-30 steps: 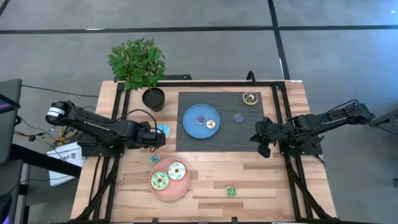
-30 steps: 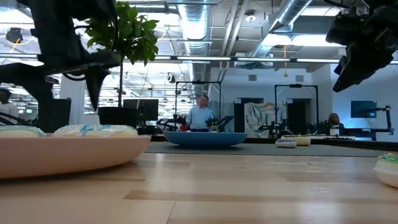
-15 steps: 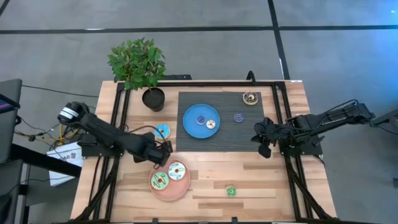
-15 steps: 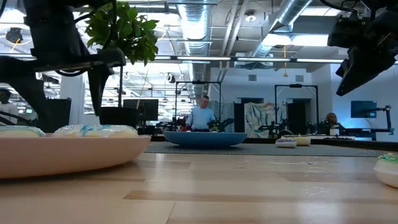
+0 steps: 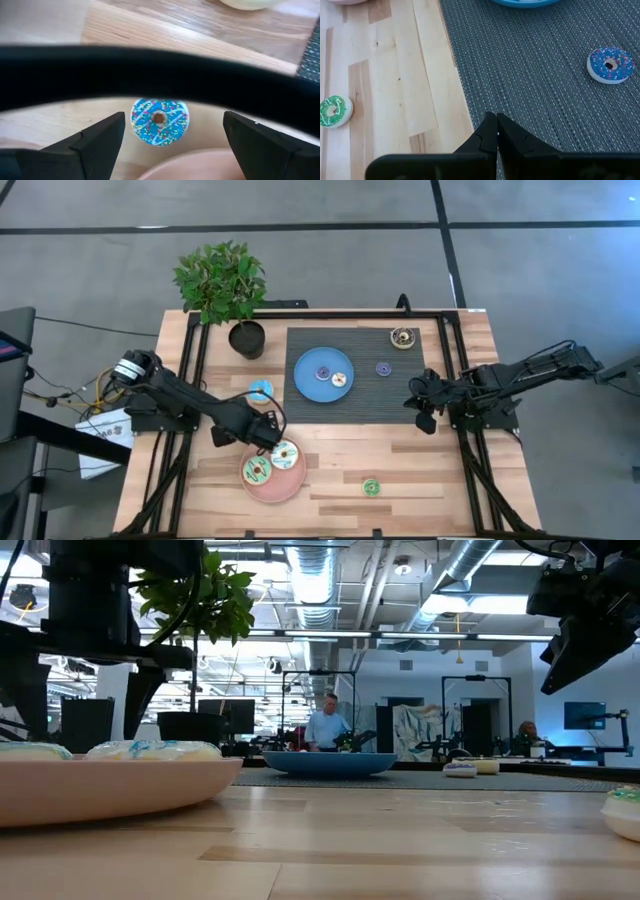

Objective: Pick & Place donuts
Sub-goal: Put the small blue donut on the blue plate

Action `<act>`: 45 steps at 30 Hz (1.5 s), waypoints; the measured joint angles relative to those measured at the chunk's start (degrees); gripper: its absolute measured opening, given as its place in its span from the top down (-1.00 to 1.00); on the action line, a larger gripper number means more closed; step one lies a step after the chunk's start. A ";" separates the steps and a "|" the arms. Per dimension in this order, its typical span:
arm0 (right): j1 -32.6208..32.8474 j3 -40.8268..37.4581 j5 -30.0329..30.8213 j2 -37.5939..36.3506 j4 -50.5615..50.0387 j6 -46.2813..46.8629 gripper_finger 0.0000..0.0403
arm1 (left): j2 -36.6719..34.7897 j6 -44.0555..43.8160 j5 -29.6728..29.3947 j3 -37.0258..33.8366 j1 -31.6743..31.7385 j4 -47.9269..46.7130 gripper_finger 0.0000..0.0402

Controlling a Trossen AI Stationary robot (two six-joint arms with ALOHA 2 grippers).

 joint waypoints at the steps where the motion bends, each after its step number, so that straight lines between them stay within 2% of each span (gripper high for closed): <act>1: 0.00 0.00 0.00 0.00 0.00 0.01 1.00 | 0.00 -0.29 -0.02 -0.13 -0.07 -0.15 -0.65; 18: 0.00 0.00 0.00 0.00 -0.07 0.14 1.00 | -0.04 -4.01 1.45 -6.55 -0.26 9.41 -0.65; 37: 0.00 0.00 0.00 0.00 -0.07 0.14 1.00 | -0.06 -4.04 1.79 -7.01 -0.22 8.55 -0.65; 45: 0.00 0.00 0.00 0.00 -0.07 0.14 1.00 | -0.31 -4.04 1.39 -10.54 -0.22 14.11 -0.65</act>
